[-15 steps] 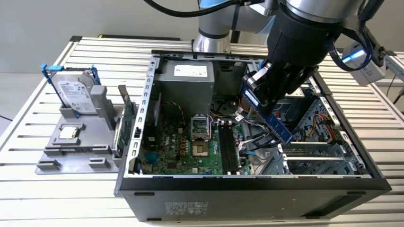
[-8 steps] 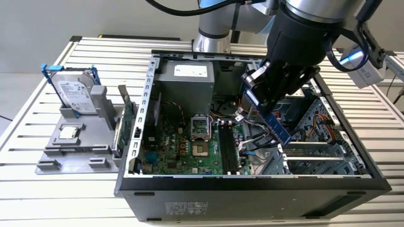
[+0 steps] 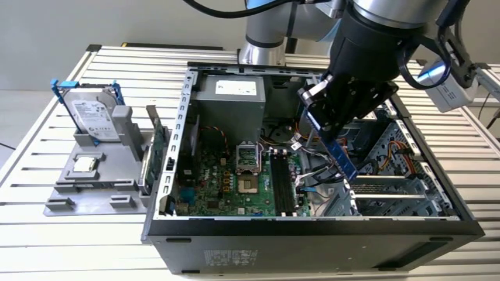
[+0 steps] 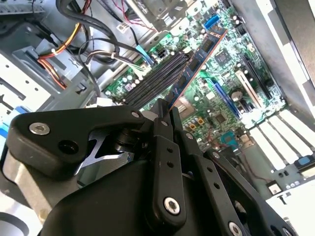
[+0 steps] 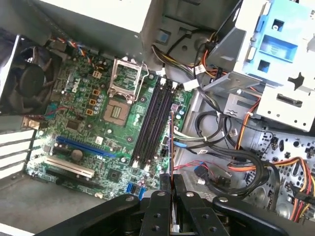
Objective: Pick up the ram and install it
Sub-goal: 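Insert the ram into the slot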
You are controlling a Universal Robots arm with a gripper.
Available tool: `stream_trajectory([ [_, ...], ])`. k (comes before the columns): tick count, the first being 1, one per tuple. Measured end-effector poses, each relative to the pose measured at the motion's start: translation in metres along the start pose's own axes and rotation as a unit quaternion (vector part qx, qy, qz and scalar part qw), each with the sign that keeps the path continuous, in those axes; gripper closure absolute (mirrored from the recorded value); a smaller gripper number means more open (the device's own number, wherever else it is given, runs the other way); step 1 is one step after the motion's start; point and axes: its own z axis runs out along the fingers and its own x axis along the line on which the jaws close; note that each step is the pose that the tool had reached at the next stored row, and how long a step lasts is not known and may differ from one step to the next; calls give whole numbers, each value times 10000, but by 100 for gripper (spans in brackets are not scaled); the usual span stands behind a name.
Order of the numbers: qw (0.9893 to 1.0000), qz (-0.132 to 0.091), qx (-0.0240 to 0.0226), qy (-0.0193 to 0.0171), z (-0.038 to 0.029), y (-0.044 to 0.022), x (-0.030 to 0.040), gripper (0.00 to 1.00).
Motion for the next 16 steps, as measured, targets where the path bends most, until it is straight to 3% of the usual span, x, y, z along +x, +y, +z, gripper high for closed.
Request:
stream_trajectory([
  [7, 9994, 332, 5, -10, -1, 1, 2, 100],
  [16, 9973, 731, 8, -22, -1, 2, 5, 100],
])
